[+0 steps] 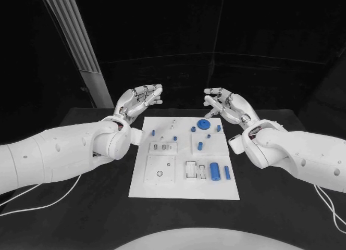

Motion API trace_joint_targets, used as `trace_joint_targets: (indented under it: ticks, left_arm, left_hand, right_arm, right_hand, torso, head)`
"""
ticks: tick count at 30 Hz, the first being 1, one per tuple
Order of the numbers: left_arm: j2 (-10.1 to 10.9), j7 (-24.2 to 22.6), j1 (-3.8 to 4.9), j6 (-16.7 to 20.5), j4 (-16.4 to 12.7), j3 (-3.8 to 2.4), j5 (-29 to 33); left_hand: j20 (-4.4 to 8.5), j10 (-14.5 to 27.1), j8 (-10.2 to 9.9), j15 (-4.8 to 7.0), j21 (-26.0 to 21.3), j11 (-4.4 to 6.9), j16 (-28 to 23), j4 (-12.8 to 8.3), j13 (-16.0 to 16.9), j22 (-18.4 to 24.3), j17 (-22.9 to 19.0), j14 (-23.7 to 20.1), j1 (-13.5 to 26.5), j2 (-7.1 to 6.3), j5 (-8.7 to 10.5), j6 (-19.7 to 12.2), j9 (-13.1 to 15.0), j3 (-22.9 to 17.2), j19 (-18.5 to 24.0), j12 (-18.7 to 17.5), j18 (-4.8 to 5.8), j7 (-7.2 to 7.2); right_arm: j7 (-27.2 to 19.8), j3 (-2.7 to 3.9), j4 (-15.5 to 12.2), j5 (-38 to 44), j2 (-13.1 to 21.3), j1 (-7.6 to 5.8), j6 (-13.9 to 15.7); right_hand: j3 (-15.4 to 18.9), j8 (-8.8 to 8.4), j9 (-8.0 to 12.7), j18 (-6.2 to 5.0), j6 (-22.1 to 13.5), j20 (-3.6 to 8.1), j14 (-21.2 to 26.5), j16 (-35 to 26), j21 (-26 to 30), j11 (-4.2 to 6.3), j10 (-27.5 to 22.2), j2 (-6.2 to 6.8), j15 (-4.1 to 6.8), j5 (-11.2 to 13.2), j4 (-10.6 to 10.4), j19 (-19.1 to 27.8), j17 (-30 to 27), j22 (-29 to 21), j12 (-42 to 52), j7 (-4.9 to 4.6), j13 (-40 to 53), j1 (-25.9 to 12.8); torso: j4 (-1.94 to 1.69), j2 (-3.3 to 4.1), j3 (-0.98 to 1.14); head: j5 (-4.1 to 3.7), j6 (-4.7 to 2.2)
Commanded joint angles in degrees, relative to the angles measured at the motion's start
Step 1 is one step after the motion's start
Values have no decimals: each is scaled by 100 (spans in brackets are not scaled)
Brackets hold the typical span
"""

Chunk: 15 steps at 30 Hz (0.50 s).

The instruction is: Assemble the parts on the task board

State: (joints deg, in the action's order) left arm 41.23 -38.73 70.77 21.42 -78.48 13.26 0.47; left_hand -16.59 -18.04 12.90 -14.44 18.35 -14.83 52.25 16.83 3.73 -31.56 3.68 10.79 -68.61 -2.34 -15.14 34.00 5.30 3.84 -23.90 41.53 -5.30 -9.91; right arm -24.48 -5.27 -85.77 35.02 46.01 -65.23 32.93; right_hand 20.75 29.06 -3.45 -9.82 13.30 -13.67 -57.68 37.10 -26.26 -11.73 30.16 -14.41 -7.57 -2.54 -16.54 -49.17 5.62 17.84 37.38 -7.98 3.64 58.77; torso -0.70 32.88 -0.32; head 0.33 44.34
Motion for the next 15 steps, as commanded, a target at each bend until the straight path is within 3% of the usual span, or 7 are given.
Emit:
trace_joint_targets:
  ticks: [1, 5, 8, 12, 15]
  left_arm:
    - [20, -1682, 24, -298, -61, 7, -14]
    - [22, -1629, 31, -344, -88, 16, -14]
    - [20, -1604, 35, -358, -96, 18, -14]
    - [19, -1582, 47, -370, -114, 20, -14]
    - [12, -1574, 53, -379, -121, 20, -14]
  left_hand:
    - [1, -16, 26, -1, 3, -1, -40, 6, -7, 7, -5, -37, 11, 62, -1, 21, 8, -35, 20, -3, -45, -665]
    - [0, -3, 44, -5, -2, -4, -52, 6, -7, 13, -5, -57, 5, 74, 0, -3, 8, -37, 31, -11, -41, -667]
    - [0, 1, 54, -8, -4, -5, -57, 6, -7, 16, -4, -66, 4, 86, 1, -17, 8, -38, 36, -14, -39, -668]
    - [0, 5, 65, -10, -6, -7, -62, 6, -7, 19, -3, -77, 3, 99, 2, -33, 7, -39, 41, -16, -37, -670]
    - [0, 8, 71, -11, -7, -8, -64, 6, -6, 21, -3, -82, 2, 106, 2, -43, 7, -40, 43, -18, -36, -670]
  right_arm:
    - [232, 11, 16, 330, 36, -69, -218]
    - [298, 13, 85, 487, 71, -197, -500]
    - [366, 14, 181, 670, 58, -314, -803]
    - [502, 15, 376, 948, -17, -467, -1147]
    - [621, 16, 530, 1193, -85, -532, -1288]
  right_hand:
    - [59, -40, 7, -74, 73, 164, -789, 320, -288, 108, 114, -9, 175, -17, 3, -535, 161, 111, -105, -669, -7, 114]
    - [127, -165, 19, -39, 99, 389, -1950, 1395, -1040, 269, 154, -70, 376, -7, 14, -1442, 773, 496, -359, -548, -5, 315]
    - [171, -307, 24, 1, 24, 480, -2578, 3206, -1825, 298, 185, -87, 426, 4, 5, -1877, 3467, 1107, -496, -426, 1, 466]
    - [303, -367, 25, 480, 105, 501, -2815, 4644, -4643, 254, 346, -124, 353, 3, -8, -2951, 5882, 4457, -672, -215, -3, 593]
    - [291, -200, -21, 710, 442, 450, -2945, 4936, -5553, 274, 557, -130, 365, -30, 60, -3442, 6664, 5789, -658, -257, 20, 779]
  torso:
    - [-26, 71, -12]
    - [-63, 121, -21]
    - [-82, 169, -20]
    - [-102, 222, -32]
    - [-122, 252, -39]
  head:
    - [-39, -15]
    - [-81, -51]
    - [-107, -95]
    - [-134, -123]
    - [-164, -138]
